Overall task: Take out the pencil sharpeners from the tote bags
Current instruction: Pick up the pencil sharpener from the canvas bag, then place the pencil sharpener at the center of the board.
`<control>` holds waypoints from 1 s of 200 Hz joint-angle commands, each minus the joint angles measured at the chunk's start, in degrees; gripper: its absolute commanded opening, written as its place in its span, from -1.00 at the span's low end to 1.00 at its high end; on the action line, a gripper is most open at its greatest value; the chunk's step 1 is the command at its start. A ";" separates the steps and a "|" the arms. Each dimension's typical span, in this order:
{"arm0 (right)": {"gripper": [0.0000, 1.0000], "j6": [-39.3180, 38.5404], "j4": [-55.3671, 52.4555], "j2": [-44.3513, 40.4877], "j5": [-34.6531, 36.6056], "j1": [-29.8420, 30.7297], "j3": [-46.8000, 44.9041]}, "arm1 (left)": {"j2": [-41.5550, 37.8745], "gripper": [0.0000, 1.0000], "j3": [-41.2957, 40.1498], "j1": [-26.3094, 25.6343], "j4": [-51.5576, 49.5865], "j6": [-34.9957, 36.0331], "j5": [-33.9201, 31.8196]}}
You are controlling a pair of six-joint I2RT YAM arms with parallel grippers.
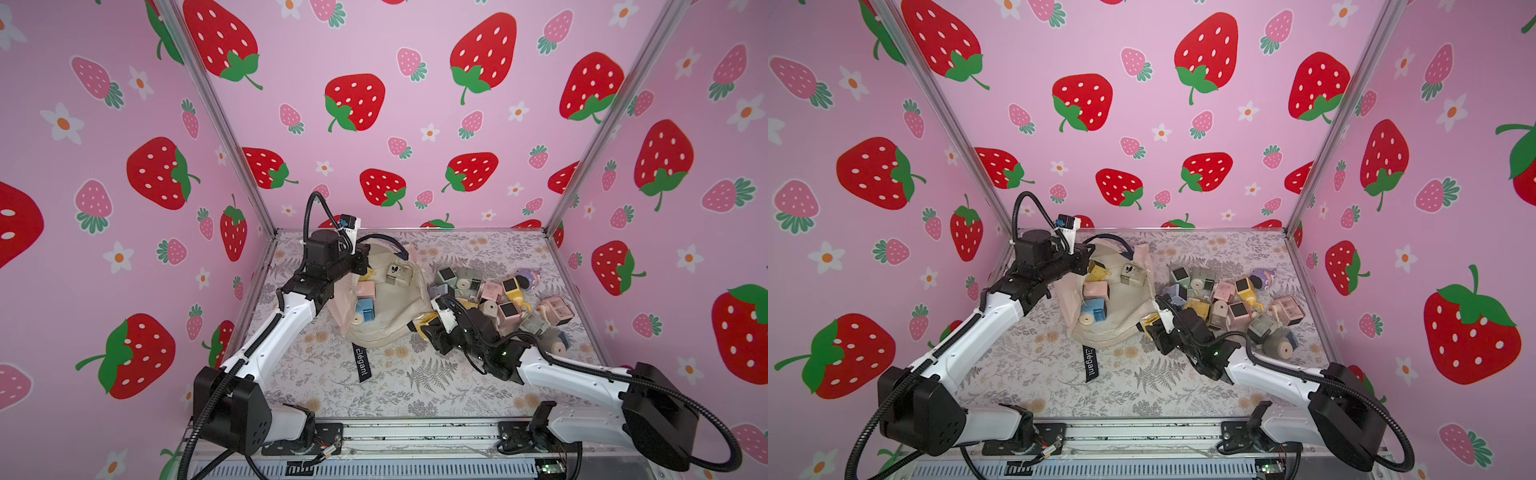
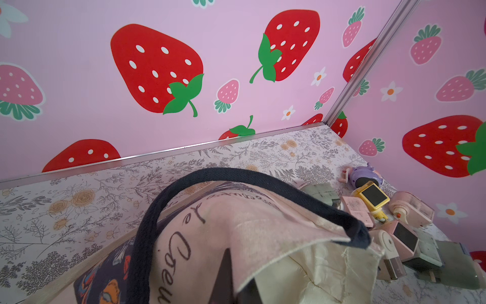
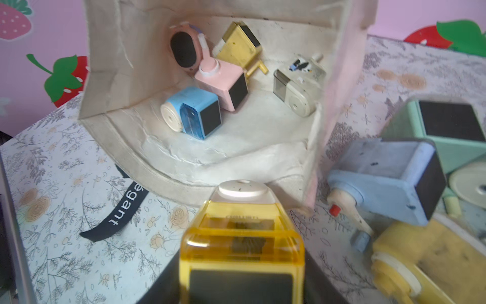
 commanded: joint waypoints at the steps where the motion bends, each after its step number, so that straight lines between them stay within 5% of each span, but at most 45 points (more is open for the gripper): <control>1: 0.05 4.25 0.35 -1.78 0.31 -0.74 -0.80 | -1.82 -1.00 1.65 -0.21 3.61 0.80 0.88; 200: 0.05 12.29 4.94 15.94 -3.98 -7.65 0.29 | -2.08 -1.00 1.52 -0.21 3.40 0.95 0.68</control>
